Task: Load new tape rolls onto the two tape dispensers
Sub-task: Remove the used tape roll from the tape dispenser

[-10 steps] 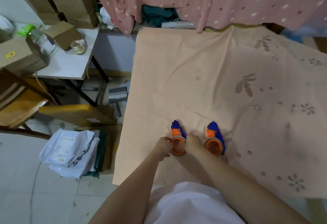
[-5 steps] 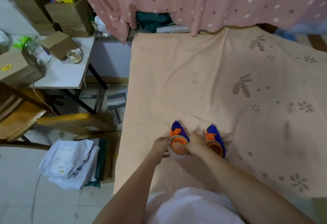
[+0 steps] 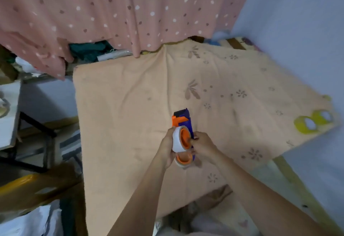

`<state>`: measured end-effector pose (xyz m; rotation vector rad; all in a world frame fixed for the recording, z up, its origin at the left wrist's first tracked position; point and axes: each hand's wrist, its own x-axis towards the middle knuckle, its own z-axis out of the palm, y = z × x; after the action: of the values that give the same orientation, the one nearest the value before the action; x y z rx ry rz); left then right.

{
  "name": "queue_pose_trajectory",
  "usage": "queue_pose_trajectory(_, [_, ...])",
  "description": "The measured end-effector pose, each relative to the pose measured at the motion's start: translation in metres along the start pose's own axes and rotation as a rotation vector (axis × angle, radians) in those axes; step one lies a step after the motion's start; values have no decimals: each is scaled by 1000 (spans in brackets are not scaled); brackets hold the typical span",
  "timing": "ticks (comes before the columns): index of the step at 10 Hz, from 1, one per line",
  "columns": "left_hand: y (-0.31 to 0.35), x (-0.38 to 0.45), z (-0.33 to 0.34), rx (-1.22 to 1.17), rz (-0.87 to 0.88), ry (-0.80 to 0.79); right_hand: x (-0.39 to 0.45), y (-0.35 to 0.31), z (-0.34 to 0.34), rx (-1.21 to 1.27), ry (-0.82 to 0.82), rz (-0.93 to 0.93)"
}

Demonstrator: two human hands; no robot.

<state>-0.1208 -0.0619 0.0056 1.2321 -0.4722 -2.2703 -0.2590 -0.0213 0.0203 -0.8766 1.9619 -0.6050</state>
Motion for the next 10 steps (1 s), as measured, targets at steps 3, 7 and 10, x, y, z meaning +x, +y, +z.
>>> queue_pose_trajectory(3, [-56, 18, 118, 147, -129, -15, -31, 59, -98, 159, 226, 100])
queue_pose_trajectory(7, [-146, 48, 265, 279, -126, -225, -44, 158, -241, 212, 398, 97])
queue_pose_trajectory(10, [-218, 69, 408, 304, -141, -245, -37, 240, -375, 297, 495, 52])
